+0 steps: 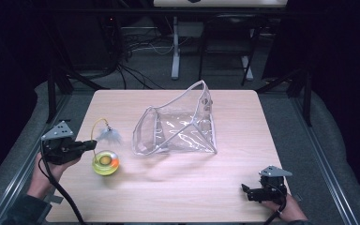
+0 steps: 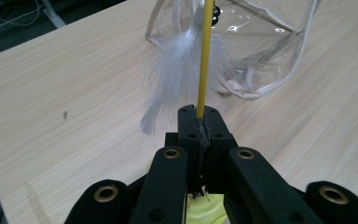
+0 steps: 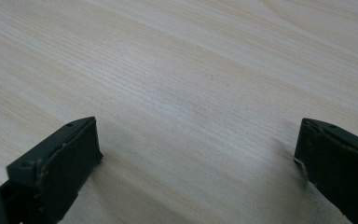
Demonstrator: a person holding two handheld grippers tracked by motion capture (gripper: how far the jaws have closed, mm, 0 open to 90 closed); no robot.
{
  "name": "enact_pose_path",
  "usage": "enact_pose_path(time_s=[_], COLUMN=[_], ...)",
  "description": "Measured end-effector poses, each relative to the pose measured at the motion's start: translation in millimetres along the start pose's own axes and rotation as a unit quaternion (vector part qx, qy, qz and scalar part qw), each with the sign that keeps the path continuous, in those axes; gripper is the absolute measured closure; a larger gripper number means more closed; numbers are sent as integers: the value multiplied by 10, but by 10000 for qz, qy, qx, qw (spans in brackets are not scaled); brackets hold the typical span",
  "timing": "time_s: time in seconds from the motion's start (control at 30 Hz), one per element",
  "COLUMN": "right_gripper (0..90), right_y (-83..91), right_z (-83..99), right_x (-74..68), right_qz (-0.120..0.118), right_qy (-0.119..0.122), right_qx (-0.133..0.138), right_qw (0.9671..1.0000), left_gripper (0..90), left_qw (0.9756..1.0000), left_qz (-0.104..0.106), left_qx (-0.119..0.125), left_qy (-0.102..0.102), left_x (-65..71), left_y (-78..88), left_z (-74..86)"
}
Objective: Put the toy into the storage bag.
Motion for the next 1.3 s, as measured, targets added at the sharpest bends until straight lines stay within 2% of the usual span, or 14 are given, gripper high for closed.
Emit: enact_pose_path(time_s=[0.57, 1.1, 1.3], right_gripper=[0, 0, 0], right_y=[0, 1, 0], right_z=[0, 0, -1], right_x=[0, -1, -2], right_qz=[-1, -4, -1], right_qy=[0, -3, -17], right_qx=[-1, -6, 5], right_qw=[10000, 10000, 10000], left_gripper=[888, 888, 887], left_qw=[9989, 9980, 9982], left_qz=[-431, -573, -565], left_qx=[20, 47, -4], left_qy=[200, 259, 211], left_x=[-310, -483, -509], left_y=[-36, -82, -101], left_z=[-111, -297, -370])
Point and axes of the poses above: each handheld gripper's, and its own axes: y roughly backward along the jaws, z roughly out of its underside, x roughly to its right, the point moved 6 cm from there along -y, roughly forward along the jaws, and after that the axes turned 1 degree about z, right-handed, at the moved point
